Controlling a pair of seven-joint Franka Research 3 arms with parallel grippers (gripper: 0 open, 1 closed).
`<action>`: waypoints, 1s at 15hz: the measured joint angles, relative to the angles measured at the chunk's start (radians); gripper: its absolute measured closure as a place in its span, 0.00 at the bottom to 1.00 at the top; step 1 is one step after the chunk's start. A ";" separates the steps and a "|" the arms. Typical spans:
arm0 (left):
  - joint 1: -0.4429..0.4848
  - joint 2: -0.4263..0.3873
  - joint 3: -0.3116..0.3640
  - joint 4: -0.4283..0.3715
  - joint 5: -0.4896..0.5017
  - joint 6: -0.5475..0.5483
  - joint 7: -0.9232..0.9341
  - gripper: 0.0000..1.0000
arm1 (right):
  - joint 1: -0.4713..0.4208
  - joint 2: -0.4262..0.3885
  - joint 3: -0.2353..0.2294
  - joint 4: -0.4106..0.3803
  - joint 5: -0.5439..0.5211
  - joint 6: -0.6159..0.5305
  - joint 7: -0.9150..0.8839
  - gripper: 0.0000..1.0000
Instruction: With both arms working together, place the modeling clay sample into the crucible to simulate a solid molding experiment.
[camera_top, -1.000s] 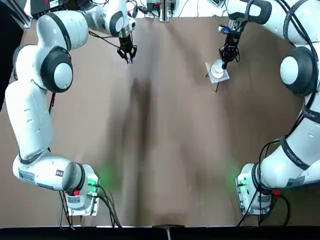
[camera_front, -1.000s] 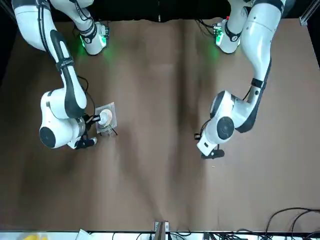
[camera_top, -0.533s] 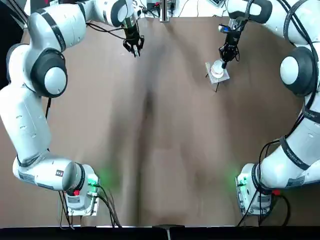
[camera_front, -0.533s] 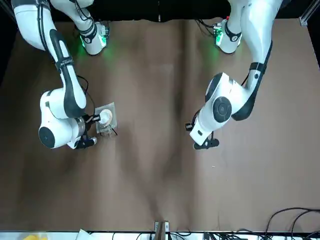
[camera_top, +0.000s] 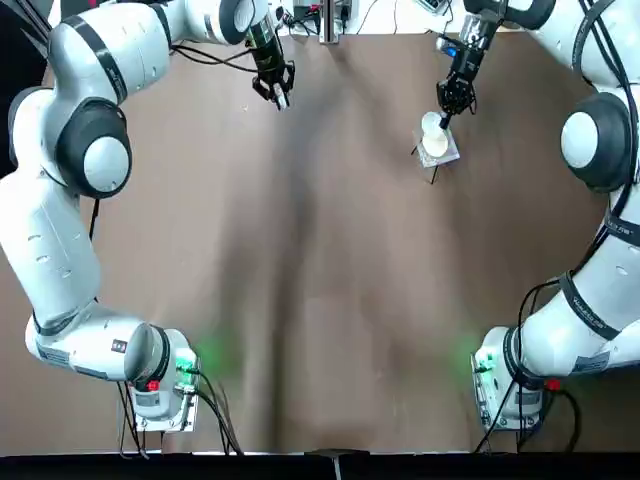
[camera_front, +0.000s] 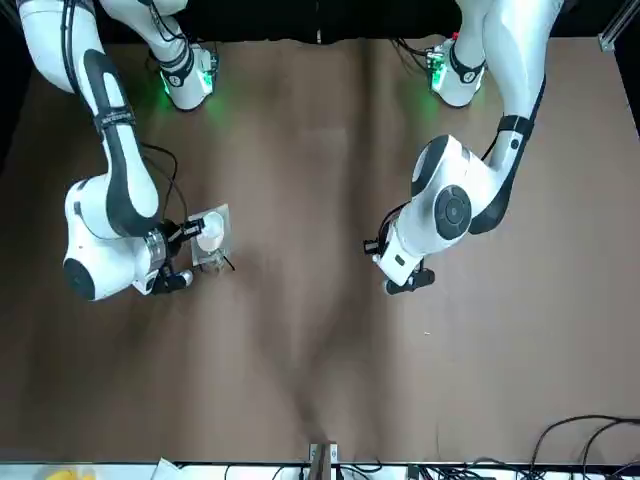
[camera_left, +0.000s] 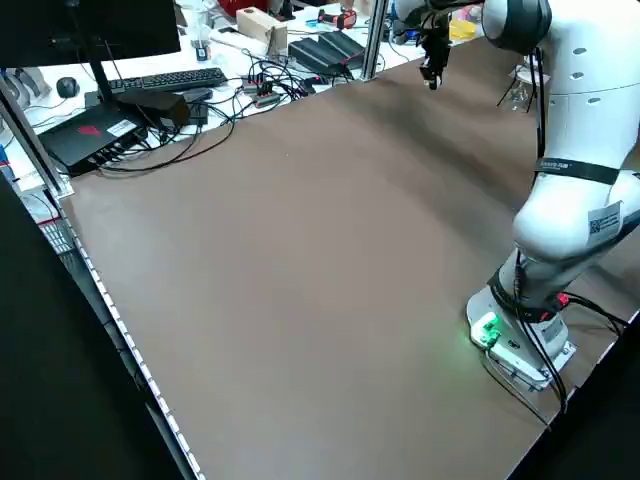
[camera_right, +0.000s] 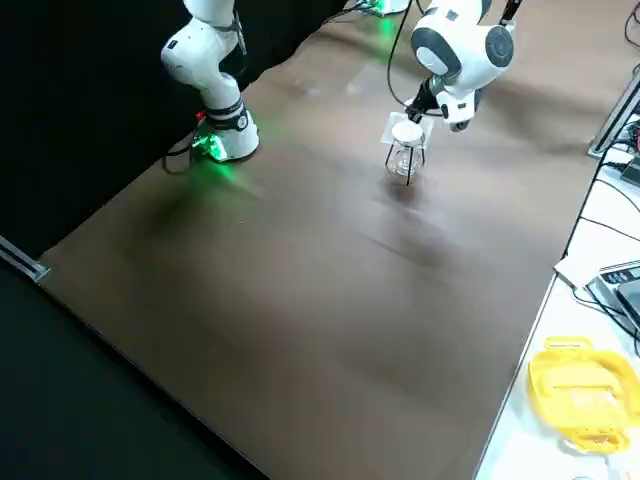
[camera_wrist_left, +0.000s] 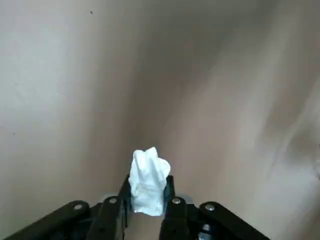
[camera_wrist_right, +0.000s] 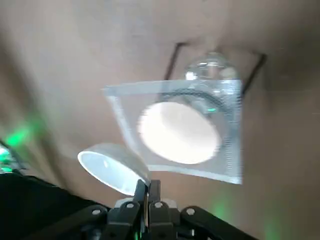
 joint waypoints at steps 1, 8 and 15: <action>0.001 -0.004 0.000 0.009 -0.026 -0.007 0.000 0.74 | 0.003 0.000 0.001 0.003 0.085 -0.001 0.048 0.96; 0.000 -0.028 -0.028 0.027 -0.117 -0.036 0.001 0.83 | 0.141 0.035 0.011 0.018 0.231 0.062 0.329 0.96; -0.019 -0.027 -0.090 0.027 -0.177 0.070 -0.010 0.81 | 0.272 0.091 0.012 0.073 0.382 0.259 0.521 0.96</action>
